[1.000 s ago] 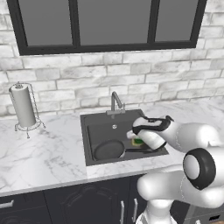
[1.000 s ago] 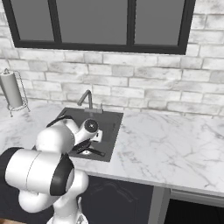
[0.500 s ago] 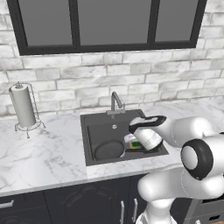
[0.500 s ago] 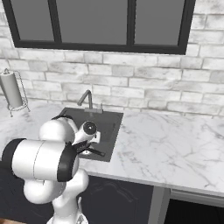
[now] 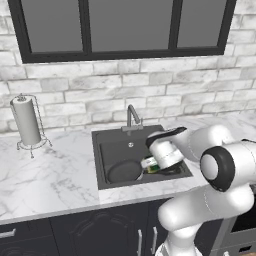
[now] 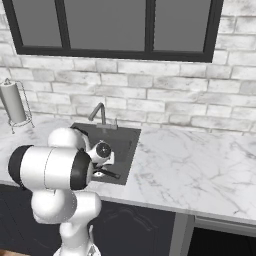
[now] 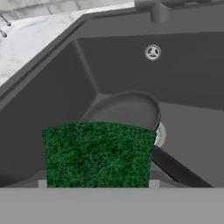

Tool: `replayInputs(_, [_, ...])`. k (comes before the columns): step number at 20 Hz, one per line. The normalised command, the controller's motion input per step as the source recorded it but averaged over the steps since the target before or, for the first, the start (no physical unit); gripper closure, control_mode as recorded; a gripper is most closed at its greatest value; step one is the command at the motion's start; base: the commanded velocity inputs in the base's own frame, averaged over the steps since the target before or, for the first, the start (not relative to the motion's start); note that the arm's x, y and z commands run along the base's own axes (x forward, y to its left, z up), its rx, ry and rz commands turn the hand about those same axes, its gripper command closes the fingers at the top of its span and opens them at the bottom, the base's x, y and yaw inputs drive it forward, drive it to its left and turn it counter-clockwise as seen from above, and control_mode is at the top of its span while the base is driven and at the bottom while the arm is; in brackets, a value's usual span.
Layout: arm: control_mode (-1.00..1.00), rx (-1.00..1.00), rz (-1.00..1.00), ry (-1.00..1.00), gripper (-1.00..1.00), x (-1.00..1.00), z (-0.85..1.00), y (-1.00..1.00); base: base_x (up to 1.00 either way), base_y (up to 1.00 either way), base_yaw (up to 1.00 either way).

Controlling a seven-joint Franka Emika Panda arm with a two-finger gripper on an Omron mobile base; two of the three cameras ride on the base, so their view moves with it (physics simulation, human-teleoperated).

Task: Pick the pan and sponge and place them into the sink. Then turn on the water.

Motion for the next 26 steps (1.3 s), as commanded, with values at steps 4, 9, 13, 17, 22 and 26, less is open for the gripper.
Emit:
replayInputs(4, [-1.0, -0.05, 0.08, -0.06, 1.0, 0.02, -0.27, 0.09, 0.0, 0.0, 0.0])
replayInputs(9, [-1.0, -0.04, 0.07, -0.06, 1.0, 0.05, -0.25, 0.07, 0.0, 0.0, 0.0])
replayInputs(13, [-1.0, -0.04, 0.06, -0.06, 1.0, 0.1, -0.21, 0.04, 0.0, 0.0, 0.0])
replayInputs(17, [-1.0, -0.03, 0.06, -0.05, 1.0, 0.16, -0.13, 0.0, 0.0, 0.0, 0.0])
replayInputs(22, [-1.0, -0.02, 0.04, -0.02, 1.0, 0.24, -0.01, 0.0, 0.0, 0.0, 0.0])
replayInputs(26, [-1.0, 0.0, 0.01, 0.0, 1.0, 0.33, 0.04, 0.0, 0.0, 0.0, 0.0])
